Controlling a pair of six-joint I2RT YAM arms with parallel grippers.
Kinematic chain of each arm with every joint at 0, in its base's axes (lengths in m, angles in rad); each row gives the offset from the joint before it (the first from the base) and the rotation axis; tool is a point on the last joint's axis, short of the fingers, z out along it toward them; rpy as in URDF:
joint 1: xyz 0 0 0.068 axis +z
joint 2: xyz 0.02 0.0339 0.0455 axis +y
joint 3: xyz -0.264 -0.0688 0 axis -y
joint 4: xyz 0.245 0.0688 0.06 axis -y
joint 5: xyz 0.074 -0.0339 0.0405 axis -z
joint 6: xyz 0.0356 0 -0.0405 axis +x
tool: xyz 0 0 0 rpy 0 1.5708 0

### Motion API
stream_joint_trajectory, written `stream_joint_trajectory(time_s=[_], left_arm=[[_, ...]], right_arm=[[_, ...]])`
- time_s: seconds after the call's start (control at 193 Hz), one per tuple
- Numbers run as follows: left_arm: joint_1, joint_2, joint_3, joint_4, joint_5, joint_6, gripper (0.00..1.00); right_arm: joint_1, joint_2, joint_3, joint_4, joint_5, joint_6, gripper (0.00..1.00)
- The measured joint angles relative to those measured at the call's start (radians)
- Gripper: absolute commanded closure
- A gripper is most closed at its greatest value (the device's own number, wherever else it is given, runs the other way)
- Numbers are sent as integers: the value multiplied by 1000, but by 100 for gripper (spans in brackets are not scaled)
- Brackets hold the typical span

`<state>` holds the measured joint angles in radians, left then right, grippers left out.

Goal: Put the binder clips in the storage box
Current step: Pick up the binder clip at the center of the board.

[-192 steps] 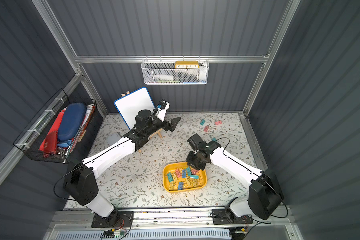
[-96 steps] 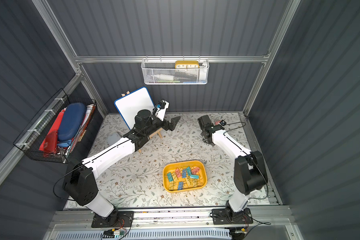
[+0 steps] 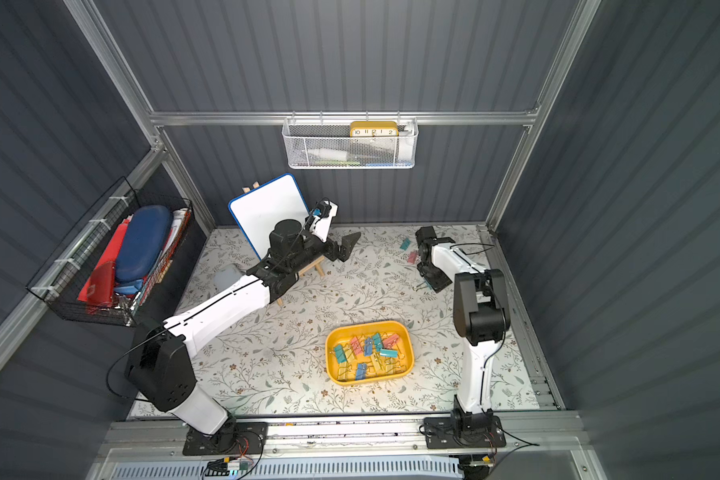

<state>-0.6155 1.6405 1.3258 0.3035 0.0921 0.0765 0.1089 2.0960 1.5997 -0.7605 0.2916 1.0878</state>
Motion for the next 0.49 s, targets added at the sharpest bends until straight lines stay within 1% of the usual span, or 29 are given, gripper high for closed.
stream_joint_trajectory(time_s=[0.078, 0.228, 0.321, 0.336, 0.367, 0.409, 0.491], left_arm=[[0, 0, 0, 0, 0, 0, 1], [0, 0, 0, 0, 0, 0, 1], [0, 0, 0, 0, 0, 0, 1], [0, 0, 0, 0, 0, 0, 1], [0, 0, 0, 0, 0, 0, 1], [0, 0, 0, 0, 0, 0, 1], [0, 0, 0, 0, 0, 0, 1]], right_arm=[[-11, 34, 27, -2, -24, -26, 23], [-9, 37, 41, -15, -48, -45, 22], [-8, 37, 41, -19, -83, -44, 21], [-8, 37, 41, -19, -89, -42, 20], [-8, 37, 41, -18, -100, -40, 14], [-8, 37, 41, -16, -114, -28, 8], [-8, 37, 36, -8, -132, -28, 8]])
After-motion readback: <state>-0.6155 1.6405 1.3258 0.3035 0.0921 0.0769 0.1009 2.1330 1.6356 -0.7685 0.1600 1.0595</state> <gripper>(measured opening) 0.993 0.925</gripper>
